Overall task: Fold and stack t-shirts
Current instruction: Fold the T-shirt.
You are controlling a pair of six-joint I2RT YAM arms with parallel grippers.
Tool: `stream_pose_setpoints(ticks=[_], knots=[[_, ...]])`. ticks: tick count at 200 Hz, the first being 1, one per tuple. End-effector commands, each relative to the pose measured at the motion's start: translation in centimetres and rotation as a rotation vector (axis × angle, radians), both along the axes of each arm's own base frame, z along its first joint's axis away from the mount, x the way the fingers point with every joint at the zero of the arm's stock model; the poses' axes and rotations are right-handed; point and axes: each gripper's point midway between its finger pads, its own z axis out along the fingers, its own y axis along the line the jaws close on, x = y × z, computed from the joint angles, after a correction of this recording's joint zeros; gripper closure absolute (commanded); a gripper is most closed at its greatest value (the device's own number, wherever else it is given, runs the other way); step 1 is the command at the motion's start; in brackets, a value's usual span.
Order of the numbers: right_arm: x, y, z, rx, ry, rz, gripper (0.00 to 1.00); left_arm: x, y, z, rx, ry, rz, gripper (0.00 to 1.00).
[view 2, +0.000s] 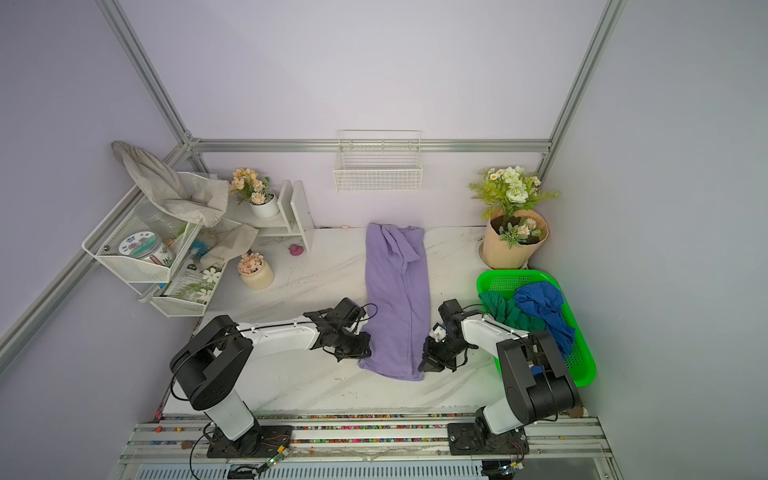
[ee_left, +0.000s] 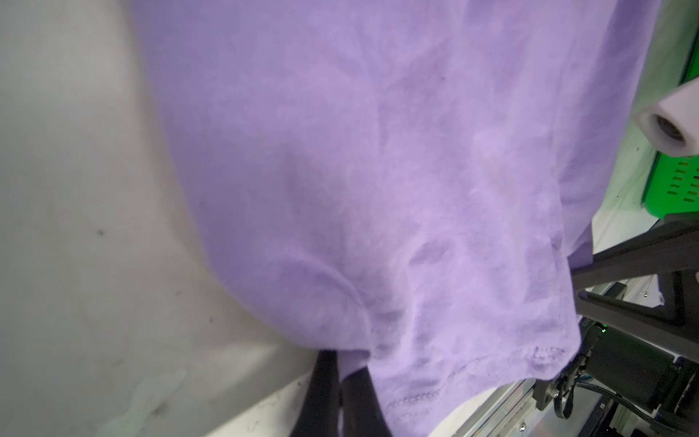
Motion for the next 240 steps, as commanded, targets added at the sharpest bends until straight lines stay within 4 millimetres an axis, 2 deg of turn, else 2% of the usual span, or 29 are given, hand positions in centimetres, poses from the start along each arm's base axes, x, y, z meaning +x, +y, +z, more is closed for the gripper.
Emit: stream_pose_setpoints(ticks=[1, 35, 60, 73, 92, 134, 140, 179, 205, 240], knots=[[-2.9, -0.6, 0.7, -0.009, 0.05, 0.036, 1.0, 1.3, -1.8, 4.5, -0.057, -0.021, -0.047, 1.0], [-5.9, -1.5, 1.5, -0.023, 0.091, 0.019, 0.98, -0.3, -2.7, 7.5, -0.099, 0.062, -0.112, 1.0], [-5.4, -1.5, 1.8, -0.034, 0.078, -0.002, 0.97, -0.6, -2.6, 9.5, -0.108, 0.062, -0.124, 1.0], [-3.9, -1.1, 2.3, -0.029, 0.054, -0.01, 0.97, -0.1, -2.5, 10.1, -0.089, 0.045, -0.13, 1.0], [-0.5, -0.8, 3.5, -0.05, -0.014, -0.019, 0.96, 1.1, -2.5, 10.4, -0.073, 0.031, -0.137, 1.0], [7.7, -0.7, 6.0, -0.119, -0.156, -0.033, 0.95, 5.5, -1.7, 11.5, -0.068, -0.014, -0.086, 1.0], [8.8, -0.7, 5.5, -0.135, -0.146, -0.035, 0.95, 6.2, -1.5, 11.6, -0.065, -0.02, -0.078, 1.0], [14.5, -1.4, 6.2, -0.179, -0.201, -0.044, 0.95, 10.8, 0.1, 11.3, -0.061, -0.041, -0.051, 1.0], [17.4, -2.0, 5.9, -0.175, -0.2, -0.082, 0.95, 13.8, 1.1, 11.1, -0.062, -0.064, -0.034, 1.0], [20.9, -3.4, 5.3, -0.206, -0.21, -0.134, 0.95, 17.7, 1.0, 10.5, -0.069, -0.094, -0.043, 1.0]])
